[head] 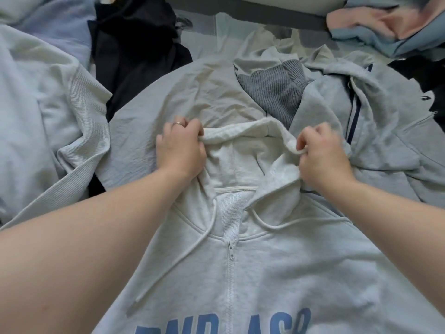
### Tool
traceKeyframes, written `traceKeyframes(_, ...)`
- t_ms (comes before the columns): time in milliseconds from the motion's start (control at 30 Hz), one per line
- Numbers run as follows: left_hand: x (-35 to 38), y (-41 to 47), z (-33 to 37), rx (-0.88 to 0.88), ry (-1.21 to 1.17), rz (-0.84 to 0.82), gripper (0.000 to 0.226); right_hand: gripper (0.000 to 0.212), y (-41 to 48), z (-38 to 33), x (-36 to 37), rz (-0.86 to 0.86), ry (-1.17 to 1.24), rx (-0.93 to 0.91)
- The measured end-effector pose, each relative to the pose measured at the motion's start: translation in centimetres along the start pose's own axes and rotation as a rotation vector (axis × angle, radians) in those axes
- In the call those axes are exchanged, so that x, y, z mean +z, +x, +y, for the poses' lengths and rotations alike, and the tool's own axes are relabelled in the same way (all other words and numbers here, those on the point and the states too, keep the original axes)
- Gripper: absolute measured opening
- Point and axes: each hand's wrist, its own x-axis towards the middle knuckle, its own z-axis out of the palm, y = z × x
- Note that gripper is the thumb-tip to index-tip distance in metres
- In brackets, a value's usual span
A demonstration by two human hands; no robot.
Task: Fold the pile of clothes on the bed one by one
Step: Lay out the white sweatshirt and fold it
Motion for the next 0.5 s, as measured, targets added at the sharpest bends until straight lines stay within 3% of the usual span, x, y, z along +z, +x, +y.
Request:
traceKeyframes(100, 0.1, 0.0, -0.4, -0.062, 0.022, -0.098, 0.007, 0.017, -0.4, 0.4, 0.4, -0.189, 0.031, 0.077)
traceKeyframes(133, 0.0, 0.3, -0.2, -0.066, -0.009, -0.092, 0.008, 0.022, -0.2, 0.2, 0.3, -0.168, 0.113, 0.120)
traceKeyframes(233, 0.0, 1.4, 0.8, -0.021, -0.155, -0.059, 0.043, 0.054, 1.1, -0.4, 0.3, 0.032, 0.382, 0.297)
traceKeyframes(333, 0.5, 2.1, 1.8, -0.006, -0.200, -0.161, 0.059, 0.053, 2.7, -0.6, 1.3, 0.059, 0.408, 0.495)
traceKeyframes(400, 1.2, 2.1, 2.1, -0.029, -0.096, -0.245, 0.053, 0.049, 3.3, -0.3, 2.3, -0.055, 0.380, 0.595)
traceKeyframes(500, 2.0, 1.8, 1.6, -0.049, -0.076, -0.325, 0.025, 0.072, 2.8, -0.4, 2.7, -0.317, 0.270, 0.573)
